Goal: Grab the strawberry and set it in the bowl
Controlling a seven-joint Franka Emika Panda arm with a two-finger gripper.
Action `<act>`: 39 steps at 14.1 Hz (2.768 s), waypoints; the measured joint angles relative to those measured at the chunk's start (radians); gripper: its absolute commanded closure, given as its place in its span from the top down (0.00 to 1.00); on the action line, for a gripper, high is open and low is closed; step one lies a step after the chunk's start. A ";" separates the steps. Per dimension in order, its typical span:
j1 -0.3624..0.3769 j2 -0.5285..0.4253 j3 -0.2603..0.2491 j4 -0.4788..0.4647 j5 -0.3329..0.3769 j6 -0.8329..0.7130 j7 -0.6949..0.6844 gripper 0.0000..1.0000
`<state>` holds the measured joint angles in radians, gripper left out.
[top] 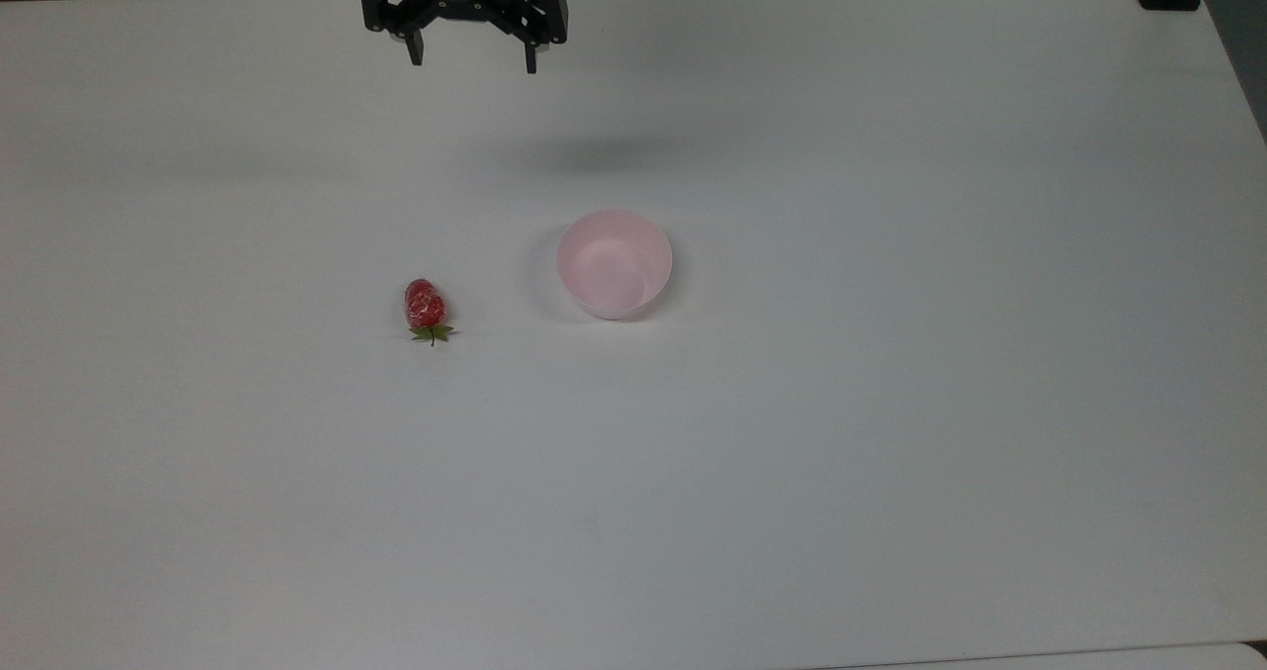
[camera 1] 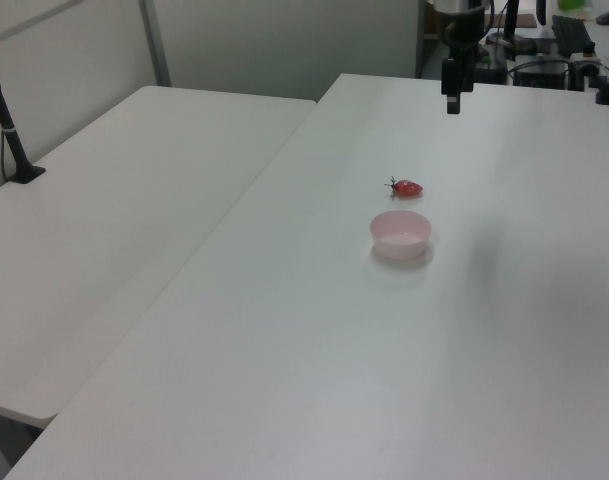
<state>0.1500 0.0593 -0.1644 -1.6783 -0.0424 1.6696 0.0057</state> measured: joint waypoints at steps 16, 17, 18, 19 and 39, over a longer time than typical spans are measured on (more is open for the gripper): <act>-0.060 0.133 -0.001 0.067 0.000 0.043 0.000 1.00; -0.071 0.171 -0.001 0.071 0.000 0.100 -0.003 1.00; -0.081 0.198 -0.002 0.071 -0.001 0.142 -0.032 1.00; -0.094 0.235 -0.004 0.071 -0.001 0.194 -0.097 1.00; -0.056 0.524 -0.044 0.086 -0.002 0.496 -0.396 0.49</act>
<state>0.0945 0.5836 -0.2084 -1.5925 -0.0447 2.1651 -0.3907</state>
